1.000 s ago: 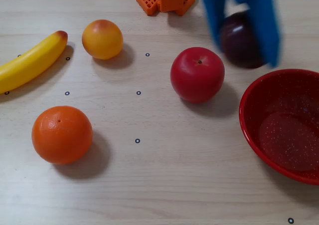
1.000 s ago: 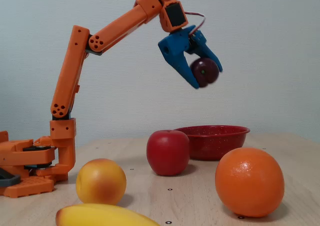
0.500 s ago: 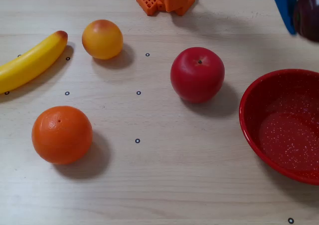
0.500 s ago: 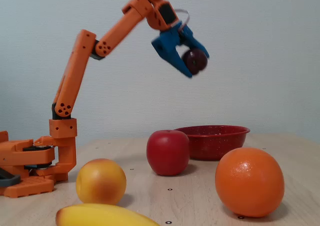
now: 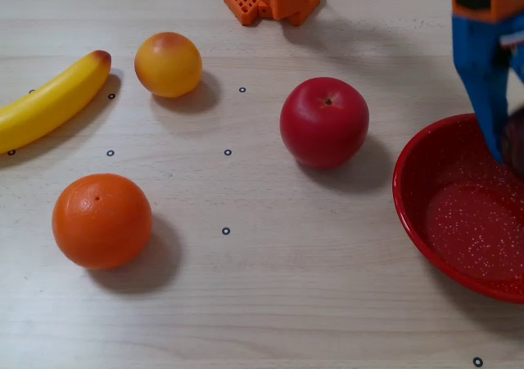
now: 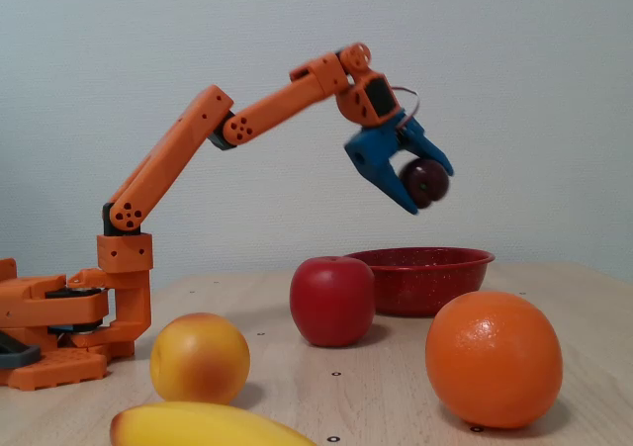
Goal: Put plum in the red bowl.
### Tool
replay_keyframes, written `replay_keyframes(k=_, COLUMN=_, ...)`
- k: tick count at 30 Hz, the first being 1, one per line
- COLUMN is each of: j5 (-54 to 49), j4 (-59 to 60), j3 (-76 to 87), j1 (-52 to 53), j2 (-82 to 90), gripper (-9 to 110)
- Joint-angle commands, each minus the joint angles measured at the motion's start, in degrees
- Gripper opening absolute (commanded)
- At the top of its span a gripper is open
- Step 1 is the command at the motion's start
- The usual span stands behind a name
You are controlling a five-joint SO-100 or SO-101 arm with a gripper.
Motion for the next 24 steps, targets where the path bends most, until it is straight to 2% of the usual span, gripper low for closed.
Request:
replay_keyframes(k=1, j5=-1.3, j4=-5.0, j3=-1.1, j1=-2.3, j2=3.2, gripper=0)
replay_keyframes(k=14, j5=-5.4, j4=-16.6, j3=18.7, j1=-3.4, j2=3.6, gripper=0)
replay_keyframes(k=24, j5=-8.3, j4=-24.9, j3=26.5, j1=-4.0, j2=3.9, gripper=0)
